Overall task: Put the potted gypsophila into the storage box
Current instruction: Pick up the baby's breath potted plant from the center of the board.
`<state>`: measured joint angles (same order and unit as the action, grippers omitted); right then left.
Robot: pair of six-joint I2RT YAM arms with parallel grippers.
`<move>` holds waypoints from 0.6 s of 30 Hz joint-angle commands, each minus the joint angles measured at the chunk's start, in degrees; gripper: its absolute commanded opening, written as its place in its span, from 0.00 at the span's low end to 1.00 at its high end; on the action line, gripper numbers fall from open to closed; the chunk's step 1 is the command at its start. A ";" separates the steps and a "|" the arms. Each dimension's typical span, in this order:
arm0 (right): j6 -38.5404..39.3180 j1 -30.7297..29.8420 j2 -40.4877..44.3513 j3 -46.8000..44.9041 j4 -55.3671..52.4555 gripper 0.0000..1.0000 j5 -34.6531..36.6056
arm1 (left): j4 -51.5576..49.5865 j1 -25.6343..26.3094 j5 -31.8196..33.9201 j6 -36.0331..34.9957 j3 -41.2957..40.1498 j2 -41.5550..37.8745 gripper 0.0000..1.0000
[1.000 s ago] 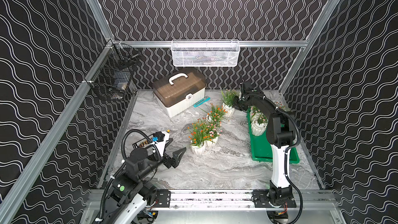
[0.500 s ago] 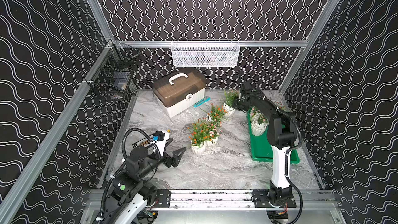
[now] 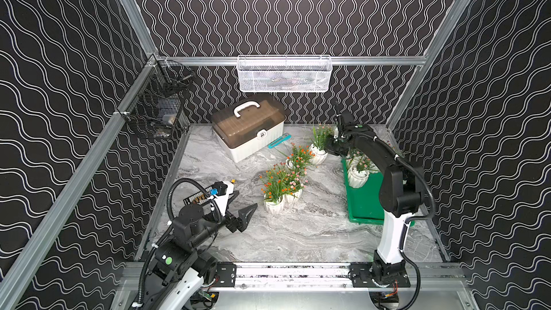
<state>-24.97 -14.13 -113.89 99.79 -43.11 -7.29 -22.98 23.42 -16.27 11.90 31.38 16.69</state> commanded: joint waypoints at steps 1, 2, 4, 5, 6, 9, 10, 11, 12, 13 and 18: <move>-1.18 -0.37 4.20 -1.50 2.90 0.00 -2.31 | 1.30 -0.06 -0.50 -0.64 0.48 0.21 0.92; -1.30 -0.61 5.34 -2.01 3.07 0.00 -2.57 | 1.27 -0.04 -0.51 -0.61 0.53 0.44 0.92; -1.56 -0.80 7.53 -2.91 3.17 0.00 -3.03 | 1.20 -0.04 -0.65 -0.65 0.62 0.47 0.92; -1.65 -0.90 8.68 -3.50 3.25 0.00 -3.25 | 1.19 -0.07 -0.78 -0.63 0.62 0.38 0.92; -1.66 -1.03 9.74 -3.99 3.30 0.00 -3.54 | 1.19 -0.10 -0.86 -0.62 0.62 0.41 0.92; -2.00 -1.34 13.31 -5.80 3.21 0.00 -4.11 | 1.32 -0.06 -1.22 -0.56 0.62 0.10 0.92; -2.14 -1.49 14.63 -6.72 3.25 0.00 -4.30 | 1.35 -0.11 -1.42 -0.69 0.62 -0.08 0.92; -2.29 -1.60 16.23 -7.71 3.46 0.00 -4.33 | 1.36 -0.06 -1.73 -0.74 0.62 -0.11 0.92; -2.51 -1.67 17.63 -8.71 3.68 0.00 -4.40 | 1.36 -0.05 -2.06 -0.80 0.62 -0.07 0.92; -2.79 -1.65 19.28 -9.89 3.99 0.00 -4.49 | 1.44 -0.08 -2.47 -0.83 0.61 -0.20 0.92; -3.85 -1.78 27.00 -15.11 4.63 0.00 -5.06 | 1.62 -0.08 -4.00 -1.00 0.62 -0.27 0.92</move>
<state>-27.44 -15.79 -89.82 86.13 -41.67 -11.07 -22.98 23.42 -18.61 11.90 31.57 16.60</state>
